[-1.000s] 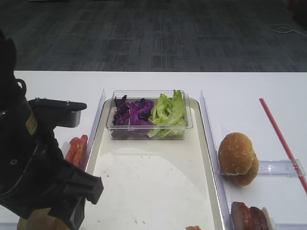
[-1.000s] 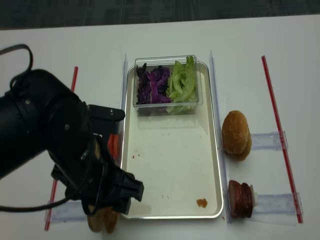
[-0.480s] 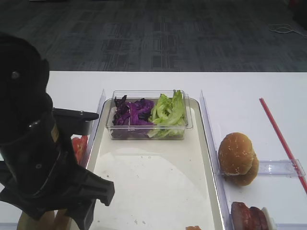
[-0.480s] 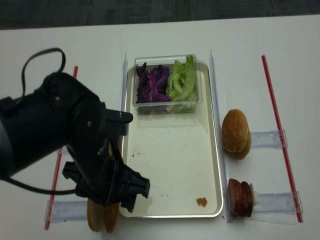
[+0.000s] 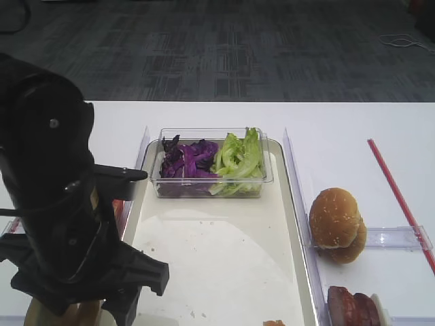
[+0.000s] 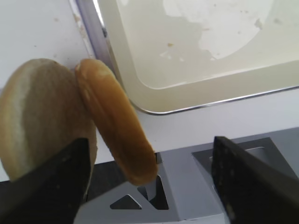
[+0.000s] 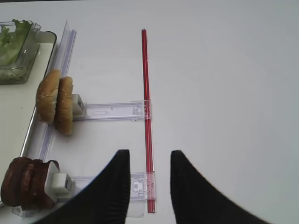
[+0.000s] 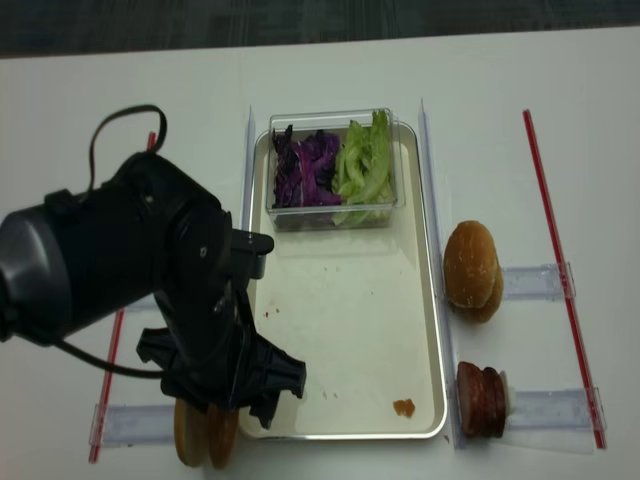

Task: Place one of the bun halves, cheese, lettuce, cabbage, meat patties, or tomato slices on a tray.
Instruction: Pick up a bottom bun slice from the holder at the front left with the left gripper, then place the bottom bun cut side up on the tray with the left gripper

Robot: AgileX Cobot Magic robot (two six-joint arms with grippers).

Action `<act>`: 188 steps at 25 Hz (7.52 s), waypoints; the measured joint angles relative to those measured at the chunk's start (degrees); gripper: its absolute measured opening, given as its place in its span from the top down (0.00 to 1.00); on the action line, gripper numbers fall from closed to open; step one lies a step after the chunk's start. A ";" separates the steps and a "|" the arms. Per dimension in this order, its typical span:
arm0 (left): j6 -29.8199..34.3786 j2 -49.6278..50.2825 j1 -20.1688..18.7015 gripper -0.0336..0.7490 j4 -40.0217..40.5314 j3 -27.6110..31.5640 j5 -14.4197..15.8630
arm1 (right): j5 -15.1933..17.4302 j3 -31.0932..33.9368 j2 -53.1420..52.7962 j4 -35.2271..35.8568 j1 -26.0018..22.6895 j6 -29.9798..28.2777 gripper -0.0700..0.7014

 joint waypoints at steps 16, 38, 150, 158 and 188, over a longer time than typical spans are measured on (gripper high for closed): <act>-2.48 2.61 0.00 0.65 2.21 -0.09 -0.15 | 0.00 0.00 0.00 0.00 0.00 0.00 0.59; -4.08 2.61 0.00 0.82 6.66 -1.19 5.14 | 0.00 0.00 0.00 0.00 0.00 0.00 0.59; 89.78 20.18 25.68 0.82 -81.13 9.76 -4.17 | 0.00 0.00 0.00 0.00 0.00 -0.48 0.59; 88.48 20.18 25.68 0.82 -81.13 9.76 -4.17 | 0.00 0.00 0.00 0.00 0.00 -0.48 0.59; 80.91 21.33 24.62 0.82 -79.66 9.76 -6.22 | 0.00 0.00 0.00 0.00 0.00 -0.48 0.59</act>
